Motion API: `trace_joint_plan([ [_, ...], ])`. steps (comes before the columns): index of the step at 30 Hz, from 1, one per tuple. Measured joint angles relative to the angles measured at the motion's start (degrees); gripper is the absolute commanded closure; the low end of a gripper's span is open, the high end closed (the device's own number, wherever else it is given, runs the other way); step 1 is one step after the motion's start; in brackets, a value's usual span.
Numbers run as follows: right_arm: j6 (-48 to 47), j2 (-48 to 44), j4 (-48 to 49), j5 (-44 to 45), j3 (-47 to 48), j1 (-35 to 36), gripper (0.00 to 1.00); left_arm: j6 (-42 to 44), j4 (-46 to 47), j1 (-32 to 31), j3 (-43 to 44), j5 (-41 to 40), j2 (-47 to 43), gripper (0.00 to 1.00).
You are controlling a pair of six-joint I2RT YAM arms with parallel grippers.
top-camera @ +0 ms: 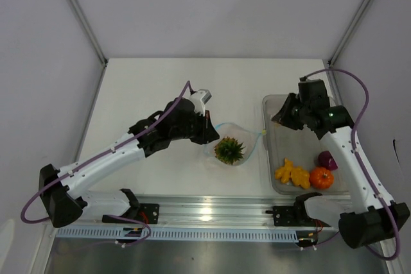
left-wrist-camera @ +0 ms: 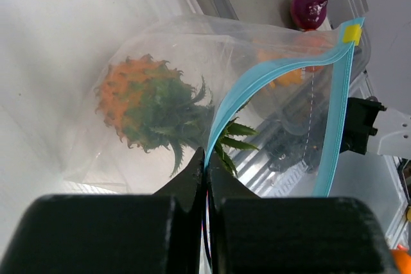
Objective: Place the food in the zip-top bag and seal the zipper
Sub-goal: Pick up the fake vegetable from the bin, then place the fake vegetable in the zipper food storage bag.
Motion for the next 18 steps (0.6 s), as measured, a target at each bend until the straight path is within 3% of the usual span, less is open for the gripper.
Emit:
trace_joint_plan([
  [9, 5.8, -9.3, -2.0, -4.2, 14.0, 20.5, 0.90, 0.4, -2.2, 0.0, 3.8, -1.9, 3.3, 0.99],
  [18, 7.1, -9.5, 1.4, -10.7, 8.0, 31.1, 0.78, 0.5, -4.5, 0.3, 6.4, -2.3, 4.8, 0.99],
])
